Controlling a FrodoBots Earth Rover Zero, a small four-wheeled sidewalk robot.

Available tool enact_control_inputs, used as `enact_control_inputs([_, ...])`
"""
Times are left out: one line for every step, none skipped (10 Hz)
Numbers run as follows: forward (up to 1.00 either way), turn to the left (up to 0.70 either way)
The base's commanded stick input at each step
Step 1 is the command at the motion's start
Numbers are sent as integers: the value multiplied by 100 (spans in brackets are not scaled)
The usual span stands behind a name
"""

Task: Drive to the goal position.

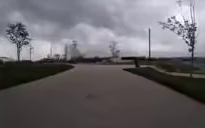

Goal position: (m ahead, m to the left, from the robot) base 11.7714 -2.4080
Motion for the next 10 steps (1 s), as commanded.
enact_control_inputs([100, 0])
enact_control_inputs([100, 0])
enact_control_inputs([100, 0])
enact_control_inputs([100, 0])
enact_control_inputs([100, 0])
enact_control_inputs([100, 0])
enact_control_inputs([100, 0])
enact_control_inputs([100, 0])
enact_control_inputs([100, 0])
enact_control_inputs([100, 0])
